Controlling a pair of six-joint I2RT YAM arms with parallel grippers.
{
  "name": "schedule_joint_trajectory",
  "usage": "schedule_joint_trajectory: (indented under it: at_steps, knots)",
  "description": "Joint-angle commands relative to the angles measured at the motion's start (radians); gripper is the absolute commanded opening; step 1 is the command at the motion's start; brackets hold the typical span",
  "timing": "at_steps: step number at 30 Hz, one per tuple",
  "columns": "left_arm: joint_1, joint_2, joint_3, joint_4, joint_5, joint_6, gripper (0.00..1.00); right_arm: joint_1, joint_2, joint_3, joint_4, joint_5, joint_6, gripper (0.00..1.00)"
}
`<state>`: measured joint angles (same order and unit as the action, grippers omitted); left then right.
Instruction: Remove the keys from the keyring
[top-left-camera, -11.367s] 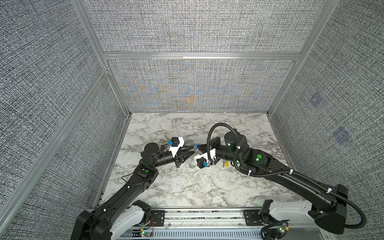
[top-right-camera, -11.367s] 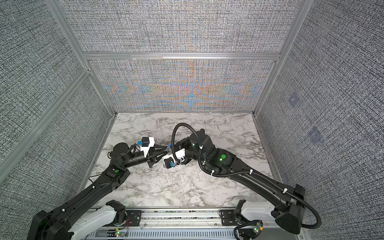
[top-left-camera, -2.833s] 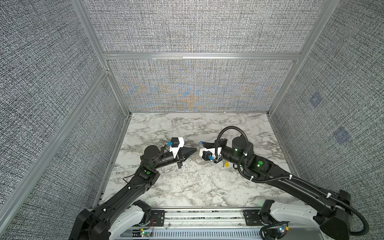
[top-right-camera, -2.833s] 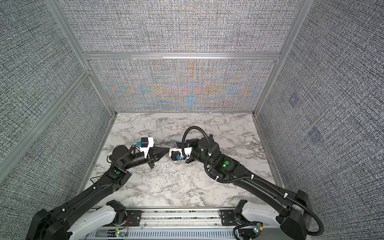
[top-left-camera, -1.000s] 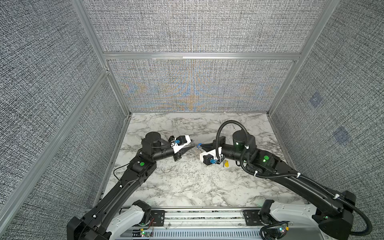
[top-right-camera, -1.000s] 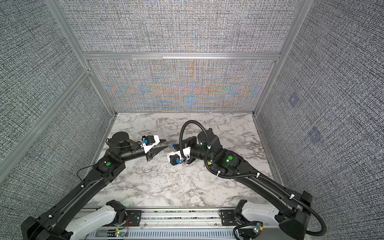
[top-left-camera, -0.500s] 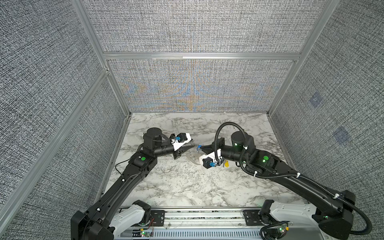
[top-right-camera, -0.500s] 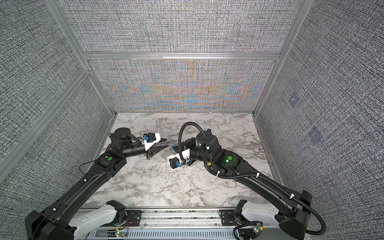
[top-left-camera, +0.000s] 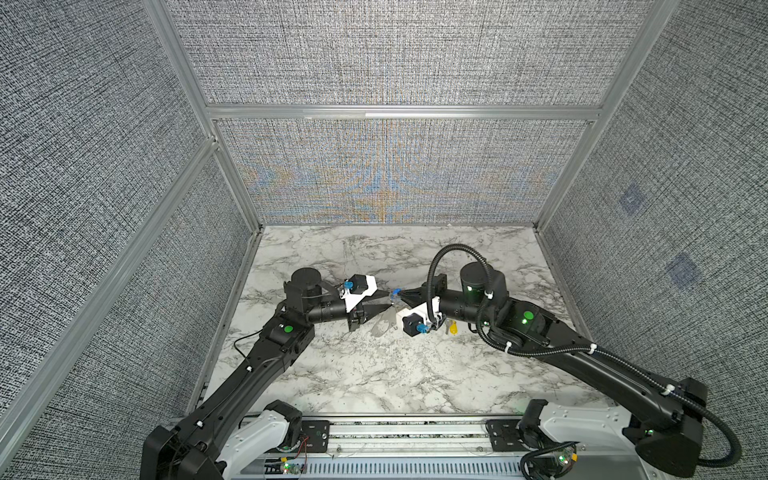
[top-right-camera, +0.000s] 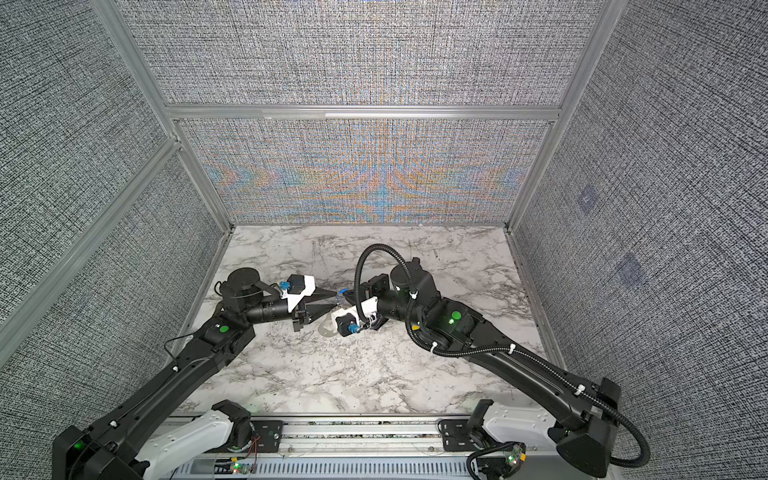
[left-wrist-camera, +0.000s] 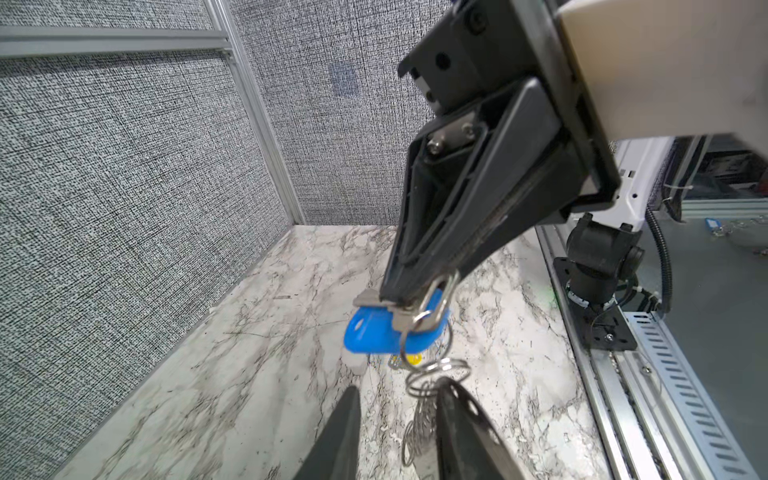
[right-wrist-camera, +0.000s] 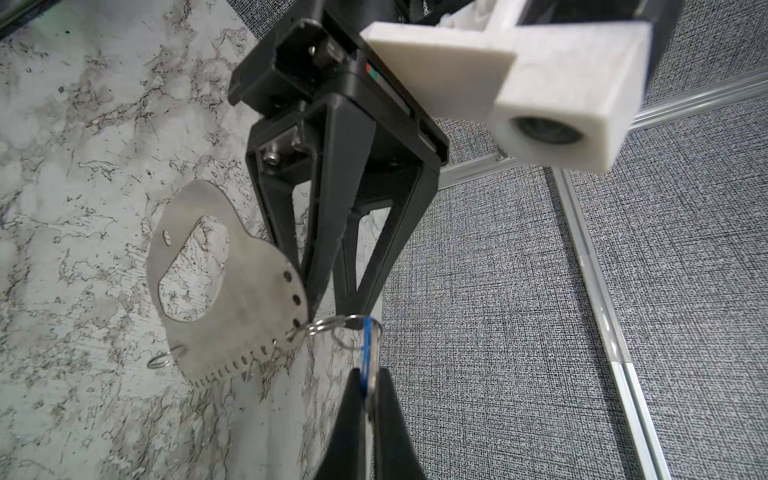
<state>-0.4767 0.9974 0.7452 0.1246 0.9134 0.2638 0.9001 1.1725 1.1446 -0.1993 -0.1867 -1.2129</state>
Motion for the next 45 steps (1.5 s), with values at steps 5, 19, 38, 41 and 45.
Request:
schedule_joint_trajectory:
  at_steps: [5, 19, 38, 41, 45]
  knots:
    - [-0.007, -0.022, -0.033, 0.149, 0.044, -0.099, 0.33, 0.003, 0.004, 0.006, 0.041, -0.007, 0.005, 0.00]
    - [-0.011, -0.019, -0.053, 0.202, 0.072, -0.140, 0.29, 0.006, -0.005, 0.004, 0.067, -0.016, 0.015, 0.00]
    - [-0.018, -0.011, -0.048, 0.243, 0.075, -0.148, 0.14, 0.006, -0.008, -0.012, 0.084, -0.020, 0.036, 0.00]
    - [-0.019, -0.013, -0.056, 0.258, 0.076, -0.160, 0.14, 0.006, -0.010, -0.019, 0.089, -0.017, 0.036, 0.00]
    - [-0.019, -0.014, -0.063, 0.271, 0.074, -0.168, 0.12, 0.006, -0.013, -0.022, 0.097, -0.016, 0.038, 0.00]
